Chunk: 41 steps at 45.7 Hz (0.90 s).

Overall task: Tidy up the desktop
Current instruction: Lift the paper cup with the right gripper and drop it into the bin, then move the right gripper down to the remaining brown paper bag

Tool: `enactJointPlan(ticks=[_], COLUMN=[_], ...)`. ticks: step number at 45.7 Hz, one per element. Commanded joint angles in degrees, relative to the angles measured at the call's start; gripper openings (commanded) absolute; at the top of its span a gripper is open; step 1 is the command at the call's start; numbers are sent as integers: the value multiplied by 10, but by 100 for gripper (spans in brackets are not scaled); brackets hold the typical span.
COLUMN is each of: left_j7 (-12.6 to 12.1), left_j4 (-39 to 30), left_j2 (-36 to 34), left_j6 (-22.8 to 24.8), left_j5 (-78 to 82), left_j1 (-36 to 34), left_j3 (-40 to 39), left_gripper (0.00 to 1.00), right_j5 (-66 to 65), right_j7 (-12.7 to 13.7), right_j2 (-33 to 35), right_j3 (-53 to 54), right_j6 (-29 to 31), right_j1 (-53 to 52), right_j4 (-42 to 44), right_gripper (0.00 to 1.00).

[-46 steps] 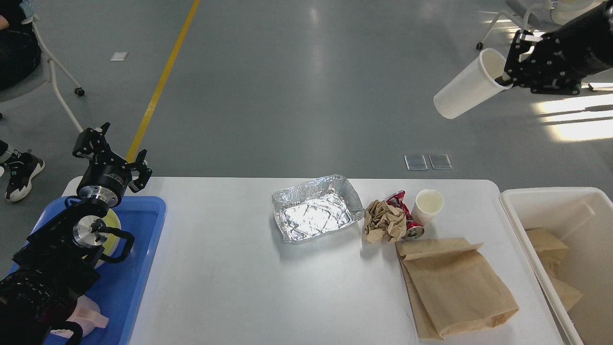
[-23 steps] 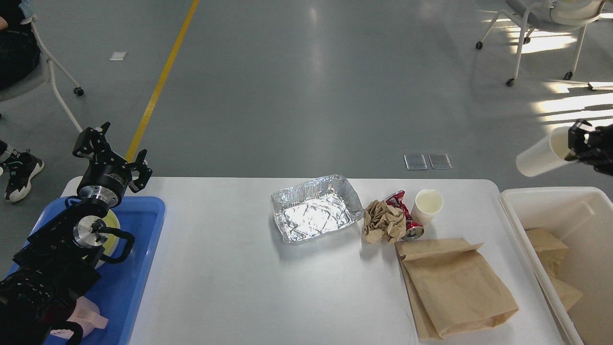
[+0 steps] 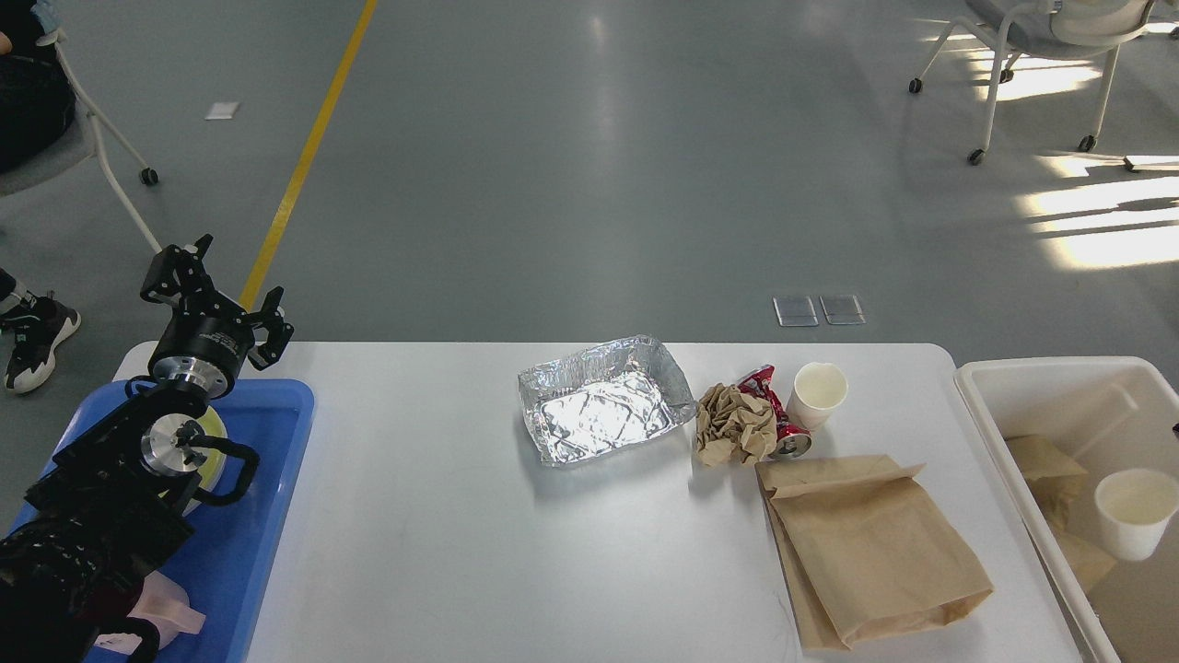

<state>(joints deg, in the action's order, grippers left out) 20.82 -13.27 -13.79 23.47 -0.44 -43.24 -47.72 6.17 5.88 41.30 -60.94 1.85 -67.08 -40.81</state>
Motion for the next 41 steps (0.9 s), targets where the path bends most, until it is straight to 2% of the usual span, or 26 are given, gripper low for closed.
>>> enactJointPlan(ticks=[1,10,18,23,30,35,41], left_j7=[0,0,0,0,0,-1,0], left_j4=[0,0,0,0,0,0,0], left_j2=[0,0,0,0,0,0,0], left_j6=[0,0,0,0,0,0,0], left_j5=[0,0,0,0,0,0,0], left_j1=[0,0,0,0,0,0,0], left_j3=[0,0,0,0,0,0,0], left_gripper=[99,99,99,99,99,99,99], right_j5=[0,1,2,2,5,5,5], right_j7=[0,-1,-1,0,0,0,0], right_j2=[-3,-10,-27,-34,-84,-126,-193], right_j3=[0,0,-7,-7,-17,-38,-45], right_j6=[0,10,29,67,122,185,266], right_j1=[5,-19,-131,-215,-308,-379,-444], right_j4=[7,3,-65,-118,-182,-234,-245], right_gripper=[100,100,100,100,100,100,100])
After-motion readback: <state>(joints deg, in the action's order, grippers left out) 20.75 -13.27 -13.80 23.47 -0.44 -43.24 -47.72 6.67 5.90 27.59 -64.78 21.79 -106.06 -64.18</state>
